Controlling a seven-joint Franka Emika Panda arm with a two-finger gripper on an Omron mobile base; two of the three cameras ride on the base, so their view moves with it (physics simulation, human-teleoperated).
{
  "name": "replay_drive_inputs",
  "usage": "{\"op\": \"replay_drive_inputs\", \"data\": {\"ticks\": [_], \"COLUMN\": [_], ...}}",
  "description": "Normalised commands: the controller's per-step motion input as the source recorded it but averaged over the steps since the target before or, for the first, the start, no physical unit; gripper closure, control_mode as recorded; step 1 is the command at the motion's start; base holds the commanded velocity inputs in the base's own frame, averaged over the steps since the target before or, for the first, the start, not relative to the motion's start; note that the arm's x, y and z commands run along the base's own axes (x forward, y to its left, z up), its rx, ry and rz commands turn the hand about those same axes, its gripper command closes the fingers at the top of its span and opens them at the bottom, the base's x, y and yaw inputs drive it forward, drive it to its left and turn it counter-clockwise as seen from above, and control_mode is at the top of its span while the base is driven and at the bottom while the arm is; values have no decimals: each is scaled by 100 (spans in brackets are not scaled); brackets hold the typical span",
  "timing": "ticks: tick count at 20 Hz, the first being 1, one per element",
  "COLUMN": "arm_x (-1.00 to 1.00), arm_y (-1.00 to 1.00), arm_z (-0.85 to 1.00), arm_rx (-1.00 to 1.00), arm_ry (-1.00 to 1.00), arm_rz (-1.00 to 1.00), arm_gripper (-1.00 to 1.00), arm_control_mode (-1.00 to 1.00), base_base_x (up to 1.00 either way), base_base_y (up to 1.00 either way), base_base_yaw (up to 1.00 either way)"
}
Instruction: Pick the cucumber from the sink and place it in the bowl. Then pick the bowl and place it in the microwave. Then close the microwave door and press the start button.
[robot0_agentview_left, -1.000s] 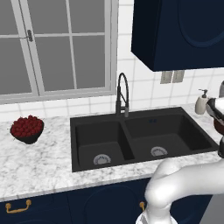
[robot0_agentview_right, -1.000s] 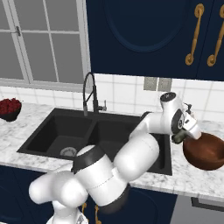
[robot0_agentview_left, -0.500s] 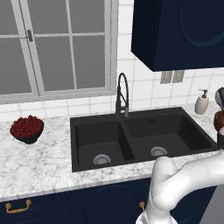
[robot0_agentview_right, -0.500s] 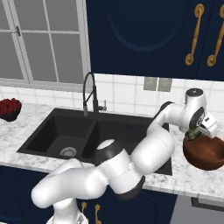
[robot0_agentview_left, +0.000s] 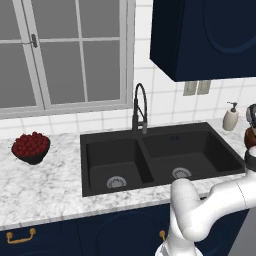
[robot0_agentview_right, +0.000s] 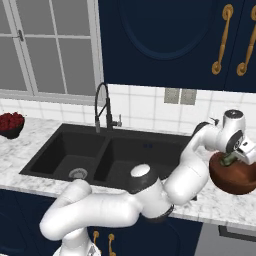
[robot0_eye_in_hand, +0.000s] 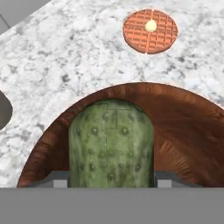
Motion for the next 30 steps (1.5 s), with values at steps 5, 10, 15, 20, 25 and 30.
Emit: {"op": "replay_drive_inputs", "data": {"ticks": [5, 10, 15, 20, 25, 30], "arm_x": [3, 7, 0, -34, -18, -33], "arm_y": [-9, 0, 0, 22, 94, 78], "arm_z": [-63, -58, 2, 26, 25, 8], "arm_rx": [0, 0, 0, 0, -7, -27], "arm_ry": [0, 1, 0, -11, -26, -10], "arm_rz": [0, 0, 0, -6, -1, 0], "arm_gripper": [100, -100, -100, -100, -100, -100], "arm_control_mode": [-100, -100, -100, -100, -100, -100], "base_base_x": [0, 0, 0, 0, 0, 0], "base_base_y": [0, 0, 0, 0, 0, 0], "base_base_yaw": [0, 0, 0, 0, 0, 0]}}
